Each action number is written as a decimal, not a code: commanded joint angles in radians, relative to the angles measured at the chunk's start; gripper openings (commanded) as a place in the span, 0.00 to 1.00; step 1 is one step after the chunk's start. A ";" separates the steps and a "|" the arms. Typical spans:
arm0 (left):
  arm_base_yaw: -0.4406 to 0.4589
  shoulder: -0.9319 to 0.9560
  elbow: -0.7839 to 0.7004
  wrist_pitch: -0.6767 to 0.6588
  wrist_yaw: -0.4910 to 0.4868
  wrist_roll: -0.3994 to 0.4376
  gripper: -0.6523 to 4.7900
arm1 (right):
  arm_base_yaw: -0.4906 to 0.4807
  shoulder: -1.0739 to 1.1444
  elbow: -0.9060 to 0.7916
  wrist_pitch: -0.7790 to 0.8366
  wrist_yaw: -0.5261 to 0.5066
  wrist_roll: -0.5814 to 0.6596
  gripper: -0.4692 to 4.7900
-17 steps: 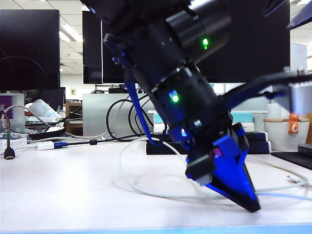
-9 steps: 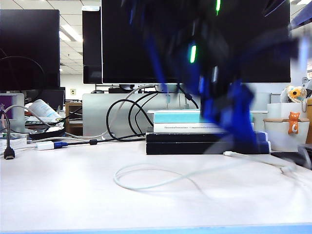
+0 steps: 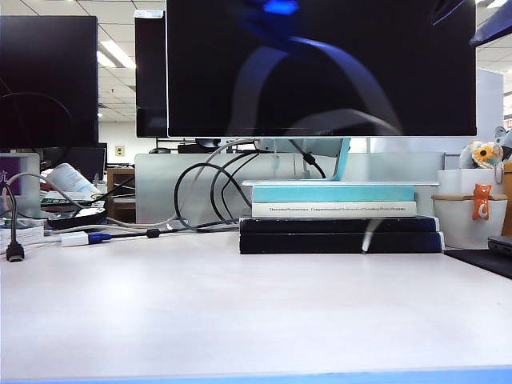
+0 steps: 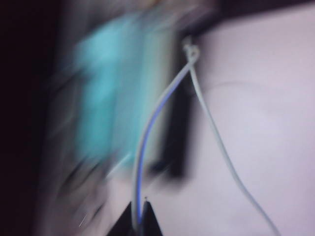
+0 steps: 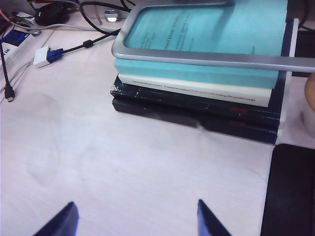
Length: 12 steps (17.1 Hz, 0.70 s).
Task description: Unfold the white charging cable into a straight cable.
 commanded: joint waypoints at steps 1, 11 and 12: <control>0.084 -0.141 0.004 0.000 0.058 -0.083 0.11 | 0.001 -0.002 0.003 0.018 -0.012 0.000 0.68; 0.115 -0.303 0.029 0.182 0.304 -0.278 0.11 | 0.002 0.027 -0.022 0.047 -0.149 0.012 0.68; 0.090 -0.252 0.029 0.262 0.314 -0.337 0.11 | 0.002 0.027 -0.024 0.035 -0.159 0.012 0.68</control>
